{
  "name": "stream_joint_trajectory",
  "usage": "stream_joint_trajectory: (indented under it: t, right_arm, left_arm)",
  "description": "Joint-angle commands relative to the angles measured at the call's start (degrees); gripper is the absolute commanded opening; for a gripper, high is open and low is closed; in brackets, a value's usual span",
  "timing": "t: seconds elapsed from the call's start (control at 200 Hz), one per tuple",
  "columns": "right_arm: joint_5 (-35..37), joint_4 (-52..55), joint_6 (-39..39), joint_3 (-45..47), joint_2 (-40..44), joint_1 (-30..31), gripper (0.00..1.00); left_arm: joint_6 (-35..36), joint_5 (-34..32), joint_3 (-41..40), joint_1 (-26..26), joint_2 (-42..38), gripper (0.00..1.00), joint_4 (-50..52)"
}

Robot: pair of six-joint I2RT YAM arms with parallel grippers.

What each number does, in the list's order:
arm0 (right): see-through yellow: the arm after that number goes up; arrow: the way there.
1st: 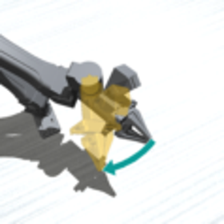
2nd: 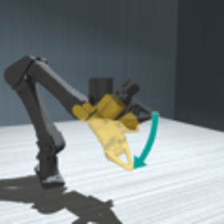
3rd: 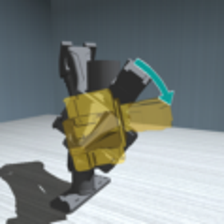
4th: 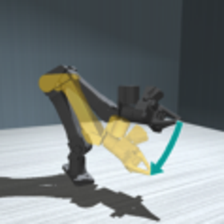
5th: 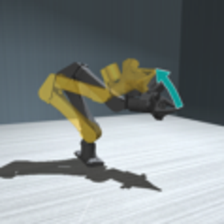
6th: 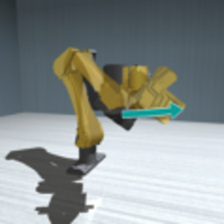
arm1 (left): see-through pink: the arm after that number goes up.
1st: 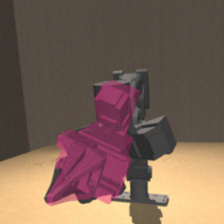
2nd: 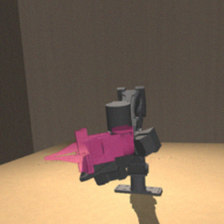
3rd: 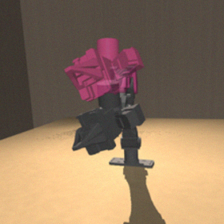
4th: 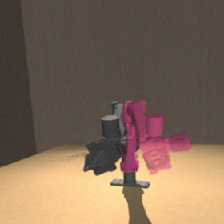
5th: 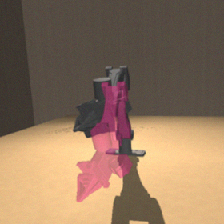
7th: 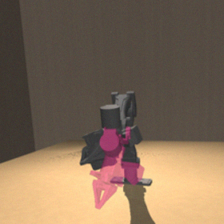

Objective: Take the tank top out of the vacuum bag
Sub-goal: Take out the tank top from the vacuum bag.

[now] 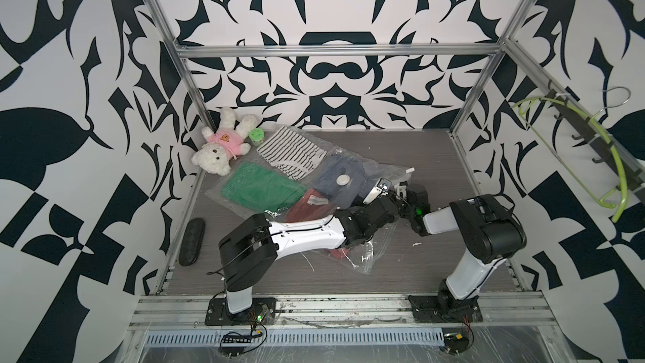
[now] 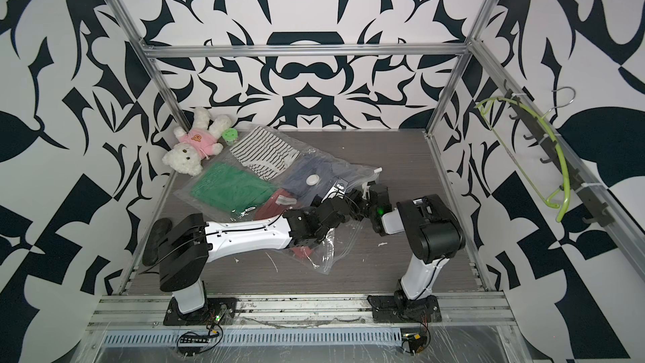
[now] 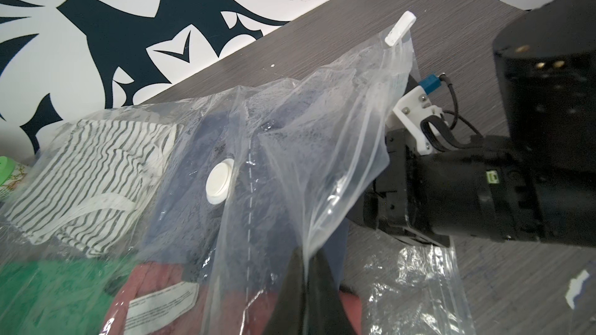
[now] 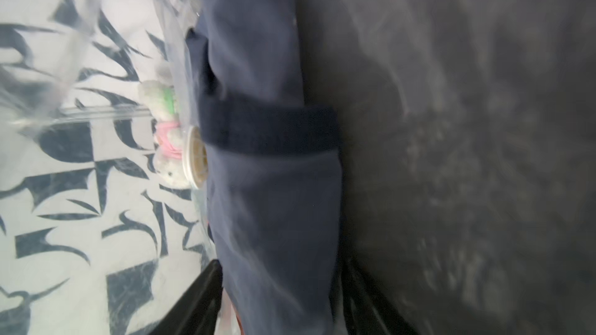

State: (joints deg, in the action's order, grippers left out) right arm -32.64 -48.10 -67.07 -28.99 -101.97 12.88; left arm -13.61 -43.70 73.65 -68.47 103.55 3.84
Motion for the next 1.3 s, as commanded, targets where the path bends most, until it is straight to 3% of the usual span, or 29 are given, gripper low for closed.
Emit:
stream_joint_trajectory:
  t: [0.0, 0.12, 0.21, 0.36, 0.445, 0.575, 0.88, 1.195, 1.295]
  right_arm:
    - [1.8, -5.4, -3.1, -0.3, -3.1, 1.0, 0.62]
    - [1.0, -13.5, -6.9, -0.9, -9.1, 2.2, 0.62]
    - [0.4, -20.1, -10.1, -1.5, -13.5, 3.1, 0.53]
    - [1.6, -24.2, -12.4, -1.6, -15.9, 3.9, 0.30]
    - [3.0, -21.7, -11.2, -1.3, -14.2, 4.0, 0.15]
    - [2.8, -17.5, -9.3, -2.3, -12.1, 4.1, 0.00]
    - [4.5, -12.7, -8.1, -1.8, -8.2, 4.1, 0.00]
    - [7.0, 5.6, -2.1, -3.1, 3.2, 4.2, 0.00]
    - [6.4, 6.0, -3.0, -2.9, 3.8, 4.3, 0.00]
  left_arm:
    - [0.0, -0.4, -1.0, 0.4, -2.5, 0.00, -1.3]
    - [-0.2, -0.4, -1.1, 0.4, -2.7, 0.00, -1.2]
    - [-0.2, -0.3, -1.1, 0.4, -2.7, 0.00, -1.1]
    - [-0.1, -0.4, -1.4, 0.4, -2.8, 0.00, -1.3]
    - [-0.1, -0.3, -1.6, 0.4, -2.8, 0.00, -1.3]
    - [0.1, -0.1, -1.6, 0.4, -2.9, 0.00, -1.4]
    - [-1.6, 0.7, -3.8, 1.6, -4.1, 0.00, -2.9]
    - [-1.6, 3.1, -4.5, 3.0, -4.1, 0.00, -3.7]
    - [-1.7, 3.2, -4.3, 3.5, -3.5, 0.00, -3.8]
